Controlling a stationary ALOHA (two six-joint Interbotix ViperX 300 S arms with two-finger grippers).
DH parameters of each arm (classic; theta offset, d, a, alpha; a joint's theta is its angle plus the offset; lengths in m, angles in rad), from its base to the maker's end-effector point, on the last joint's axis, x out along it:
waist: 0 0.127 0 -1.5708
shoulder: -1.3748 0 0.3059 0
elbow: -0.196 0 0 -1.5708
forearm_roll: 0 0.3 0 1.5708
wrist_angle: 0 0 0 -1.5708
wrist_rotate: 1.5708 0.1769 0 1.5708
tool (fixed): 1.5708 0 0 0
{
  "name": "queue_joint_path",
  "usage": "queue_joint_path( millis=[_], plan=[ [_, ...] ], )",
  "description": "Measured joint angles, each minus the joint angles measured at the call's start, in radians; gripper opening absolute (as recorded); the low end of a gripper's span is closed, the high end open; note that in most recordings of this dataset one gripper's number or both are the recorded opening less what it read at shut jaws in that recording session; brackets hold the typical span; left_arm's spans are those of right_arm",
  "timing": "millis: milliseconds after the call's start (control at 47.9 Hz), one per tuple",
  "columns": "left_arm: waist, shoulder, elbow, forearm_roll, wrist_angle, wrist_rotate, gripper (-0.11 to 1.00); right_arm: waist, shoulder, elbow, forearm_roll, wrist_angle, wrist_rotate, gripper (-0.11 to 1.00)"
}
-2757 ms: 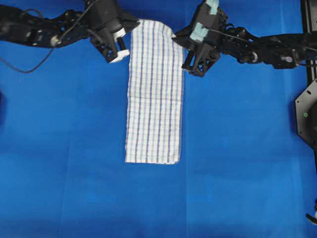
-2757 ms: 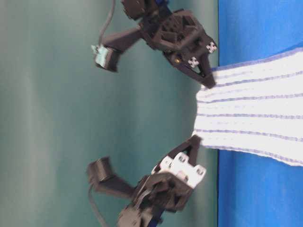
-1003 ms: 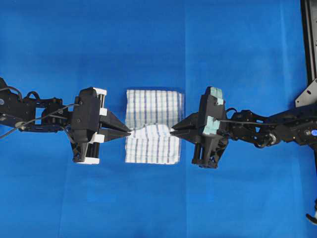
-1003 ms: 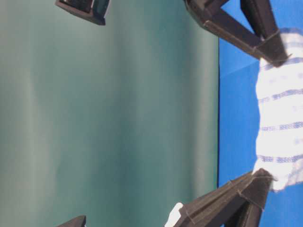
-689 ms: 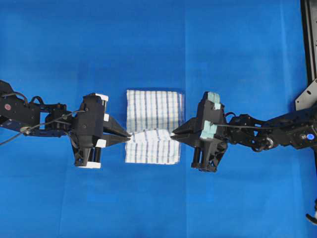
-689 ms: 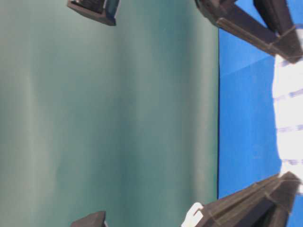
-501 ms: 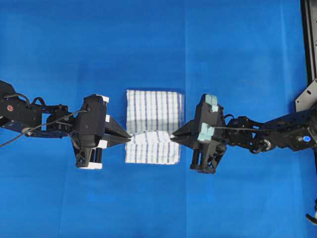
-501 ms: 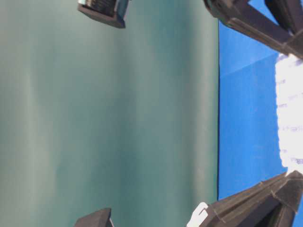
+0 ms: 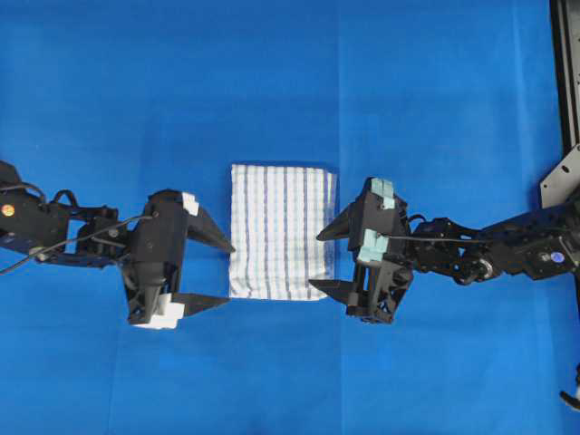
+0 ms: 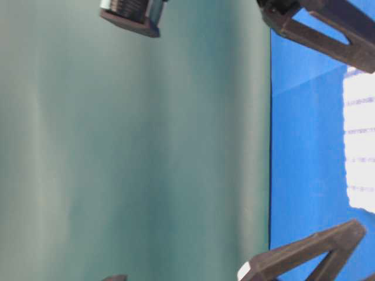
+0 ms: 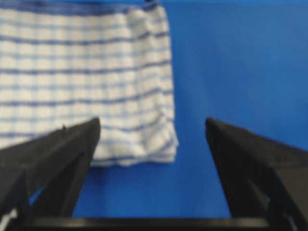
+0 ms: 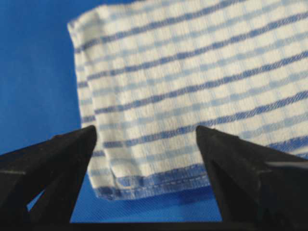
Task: Fold the blue towel.
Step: 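Open both grippers and pull them away from the folded towel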
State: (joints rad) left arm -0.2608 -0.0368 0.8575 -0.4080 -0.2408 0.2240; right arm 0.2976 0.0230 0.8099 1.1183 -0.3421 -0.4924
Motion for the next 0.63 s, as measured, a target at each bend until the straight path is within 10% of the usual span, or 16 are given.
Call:
queue_joint_path(
  millis=[627],
  plan=[
    [0.106,-0.494,0.150,0.002,0.127,0.137,0.89,-0.049,-0.433,0.132,-0.026,-0.014,-0.245,0.87]
  ],
)
